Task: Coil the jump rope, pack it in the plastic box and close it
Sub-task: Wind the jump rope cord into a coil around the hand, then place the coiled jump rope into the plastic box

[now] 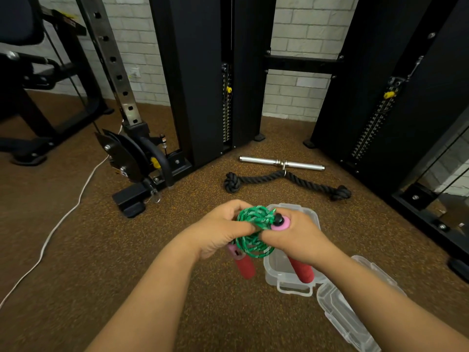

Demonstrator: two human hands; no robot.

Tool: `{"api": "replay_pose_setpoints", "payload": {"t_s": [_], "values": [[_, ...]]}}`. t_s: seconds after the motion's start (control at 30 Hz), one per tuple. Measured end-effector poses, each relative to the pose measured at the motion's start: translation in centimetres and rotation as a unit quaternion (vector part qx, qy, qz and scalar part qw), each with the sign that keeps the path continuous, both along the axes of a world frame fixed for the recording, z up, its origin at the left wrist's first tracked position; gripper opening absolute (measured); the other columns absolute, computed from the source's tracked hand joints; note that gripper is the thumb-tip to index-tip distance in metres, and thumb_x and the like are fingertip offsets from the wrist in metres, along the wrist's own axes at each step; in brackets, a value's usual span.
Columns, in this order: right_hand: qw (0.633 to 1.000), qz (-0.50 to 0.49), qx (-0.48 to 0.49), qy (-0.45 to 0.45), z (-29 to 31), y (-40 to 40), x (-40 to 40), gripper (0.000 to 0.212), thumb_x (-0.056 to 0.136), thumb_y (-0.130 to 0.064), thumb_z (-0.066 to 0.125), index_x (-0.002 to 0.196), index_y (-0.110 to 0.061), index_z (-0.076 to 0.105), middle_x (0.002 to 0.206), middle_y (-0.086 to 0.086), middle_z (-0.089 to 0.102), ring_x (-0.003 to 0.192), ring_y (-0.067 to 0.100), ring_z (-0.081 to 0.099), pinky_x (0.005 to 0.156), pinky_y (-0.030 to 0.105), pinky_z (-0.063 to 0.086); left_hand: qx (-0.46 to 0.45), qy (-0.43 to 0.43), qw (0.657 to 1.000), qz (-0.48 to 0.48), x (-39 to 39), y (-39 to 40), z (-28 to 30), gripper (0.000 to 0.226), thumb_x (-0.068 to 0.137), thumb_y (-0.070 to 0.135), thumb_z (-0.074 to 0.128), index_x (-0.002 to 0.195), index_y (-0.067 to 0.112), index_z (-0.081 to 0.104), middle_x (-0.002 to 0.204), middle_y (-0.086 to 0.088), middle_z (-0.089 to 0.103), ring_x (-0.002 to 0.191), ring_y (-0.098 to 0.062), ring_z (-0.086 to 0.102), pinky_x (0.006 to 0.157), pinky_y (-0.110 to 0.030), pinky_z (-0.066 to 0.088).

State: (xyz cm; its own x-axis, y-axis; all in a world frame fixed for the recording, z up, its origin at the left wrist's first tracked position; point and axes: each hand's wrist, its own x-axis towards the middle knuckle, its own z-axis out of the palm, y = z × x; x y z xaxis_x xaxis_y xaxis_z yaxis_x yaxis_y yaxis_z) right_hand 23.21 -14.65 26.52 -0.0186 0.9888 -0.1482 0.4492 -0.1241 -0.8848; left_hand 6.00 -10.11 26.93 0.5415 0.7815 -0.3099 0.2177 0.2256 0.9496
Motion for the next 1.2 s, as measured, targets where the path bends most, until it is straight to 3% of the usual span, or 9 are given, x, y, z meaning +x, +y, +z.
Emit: {"api": "replay_pose_setpoints", "payload": {"t_s": [0.1,0.2,0.33,0.47,0.63,0.73,0.87,1.0,1.2], "values": [[0.996,-0.034,-0.023,0.074,-0.5,0.4,0.1,0.016,0.064,-0.027,0.071,0.07,-0.015,0.063,0.066,0.0,0.064,0.065,0.012,0.057,0.063,0.031,0.045,0.048,0.008,0.997,0.056,1.0,0.1,-0.1,0.023,0.089,0.005,0.056,0.102,0.023,0.06,0.104,-0.007,0.068,0.092,-0.021,0.069,0.082,-0.042,0.058],[0.98,-0.053,-0.011,0.19,-1.0,0.4,-0.2,0.012,0.075,-0.011,0.07,0.087,-0.014,0.067,0.081,0.008,0.07,0.08,0.021,0.064,0.074,0.035,0.051,0.097,0.031,0.991,0.083,1.9,0.0,-0.1,0.027,0.092,0.013,0.052,0.096,0.038,0.061,0.105,-0.004,0.068,0.099,-0.022,0.066,0.089,-0.049,0.054],[0.967,0.038,-0.044,0.248,-1.6,0.0,0.3,0.038,0.079,-0.01,0.073,0.114,-0.008,0.059,0.102,0.012,0.072,0.091,0.023,0.067,0.082,0.038,0.054,0.1,0.021,0.987,0.124,2.4,0.2,0.3,0.031,0.094,0.008,0.048,0.091,0.036,0.061,0.099,-0.001,0.07,0.093,-0.019,0.067,0.087,-0.045,0.055],[0.975,0.111,-0.119,0.149,-2.6,-0.6,0.9,0.046,0.072,-0.02,0.074,0.114,-0.008,0.063,0.106,0.009,0.071,0.094,0.016,0.065,0.087,0.029,0.053,0.051,-0.044,0.986,0.151,2.2,0.8,0.9,0.028,0.095,0.002,0.045,0.095,0.023,0.064,0.092,-0.003,0.073,0.082,-0.016,0.069,0.07,-0.033,0.057],[0.962,0.129,-0.161,0.181,-3.6,-1.4,1.1,0.031,0.081,-0.005,0.069,0.109,-0.017,0.063,0.092,-0.005,0.069,0.082,0.002,0.064,0.074,0.015,0.05,-0.026,-0.078,0.986,0.147,2.7,1.4,-0.5,0.024,0.094,-0.002,0.047,0.095,0.011,0.067,0.081,-0.005,0.071,0.065,-0.012,0.065,0.055,-0.023,0.052],[0.948,0.117,-0.197,0.22,-4.7,-1.4,1.6,0.041,0.072,-0.01,0.069,0.112,-0.015,0.063,0.086,-0.006,0.069,0.078,0.002,0.065,0.071,0.018,0.051,-0.097,-0.083,0.978,0.165,3.7,2.3,-2.3,0.02,0.092,-0.003,0.048,0.1,0.004,0.065,0.082,-0.011,0.069,0.063,-0.015,0.064,0.056,-0.024,0.054],[0.944,0.083,-0.218,0.234,-6.9,-0.1,3.3,0.03,0.079,0.004,0.067,0.105,-0.012,0.064,0.082,-0.001,0.068,0.072,0.006,0.065,0.067,0.02,0.053,-0.174,-0.075,0.964,0.189,5.9,4.0,-5.4,0.013,0.091,-0.003,0.051,0.087,0.0,0.063,0.078,-0.014,0.065,0.054,-0.016,0.063,0.052,-0.024,0.054],[0.948,0.03,-0.206,0.239,-10.2,2.0,5.8,0.031,0.079,0.001,0.069,0.107,-0.012,0.065,0.089,0.004,0.068,0.081,0.015,0.063,0.078,0.027,0.054,-0.23,-0.063,0.952,0.19,9.5,7.0,-9.2,0.011,0.091,0.002,0.052,0.087,0.001,0.062,0.081,-0.015,0.066,0.062,-0.021,0.064,0.063,-0.032,0.055],[0.945,-0.081,-0.164,0.272,-16.2,5.1,9.6,0.026,0.083,0.003,0.062,0.103,-0.014,0.066,0.097,0.009,0.066,0.087,0.018,0.061,0.074,0.023,0.054,-0.239,-0.069,0.956,0.158,15.4,11.5,-14.2,0.016,0.092,0.003,0.048,0.084,0.004,0.061,0.062,-0.008,0.069,0.046,-0.014,0.065,0.048,-0.024,0.055]]}}
